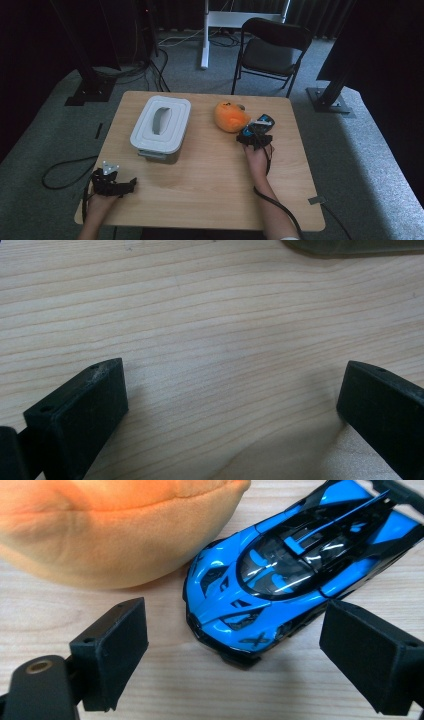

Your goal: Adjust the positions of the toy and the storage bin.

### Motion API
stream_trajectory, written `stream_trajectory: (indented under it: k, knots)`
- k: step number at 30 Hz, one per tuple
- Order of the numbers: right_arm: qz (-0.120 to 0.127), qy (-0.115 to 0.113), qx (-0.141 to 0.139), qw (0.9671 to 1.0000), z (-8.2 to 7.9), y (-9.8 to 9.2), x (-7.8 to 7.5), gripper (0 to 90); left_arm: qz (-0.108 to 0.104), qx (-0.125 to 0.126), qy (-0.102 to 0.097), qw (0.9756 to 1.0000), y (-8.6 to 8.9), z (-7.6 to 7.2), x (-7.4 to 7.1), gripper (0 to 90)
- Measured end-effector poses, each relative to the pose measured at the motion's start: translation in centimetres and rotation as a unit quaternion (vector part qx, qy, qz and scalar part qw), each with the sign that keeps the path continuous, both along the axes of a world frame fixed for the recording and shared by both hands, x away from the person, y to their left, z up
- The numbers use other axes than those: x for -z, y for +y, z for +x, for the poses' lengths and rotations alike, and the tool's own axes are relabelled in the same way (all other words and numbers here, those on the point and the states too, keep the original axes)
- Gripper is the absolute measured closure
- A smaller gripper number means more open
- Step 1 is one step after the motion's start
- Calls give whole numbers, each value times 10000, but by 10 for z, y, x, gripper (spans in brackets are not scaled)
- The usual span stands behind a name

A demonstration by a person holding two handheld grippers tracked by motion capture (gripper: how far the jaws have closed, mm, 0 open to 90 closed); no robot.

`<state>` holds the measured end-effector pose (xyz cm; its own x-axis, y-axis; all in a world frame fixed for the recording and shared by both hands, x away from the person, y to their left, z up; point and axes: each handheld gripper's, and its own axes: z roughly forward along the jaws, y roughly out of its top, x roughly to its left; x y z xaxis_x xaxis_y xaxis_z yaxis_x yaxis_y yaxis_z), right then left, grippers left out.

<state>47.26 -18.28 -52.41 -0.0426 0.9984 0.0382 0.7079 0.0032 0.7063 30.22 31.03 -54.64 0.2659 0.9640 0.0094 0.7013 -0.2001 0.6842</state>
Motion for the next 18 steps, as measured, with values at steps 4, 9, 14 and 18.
stream_trajectory:
  k: [4,9,14,18]
  knots:
    - [-66,120,145,9998,7,3,4,113,-2,11,0,10000,0,0,0,3]
    - [32,129,432,9990,15,-2,7,112,-3,13,-1,10000,0,0,0,3]
    - [35,68,666,9977,20,-1,7,109,-2,14,0,10000,0,0,0,3]
    - [-7,36,736,9973,23,-1,6,111,-2,13,-1,10000,0,0,0,3]
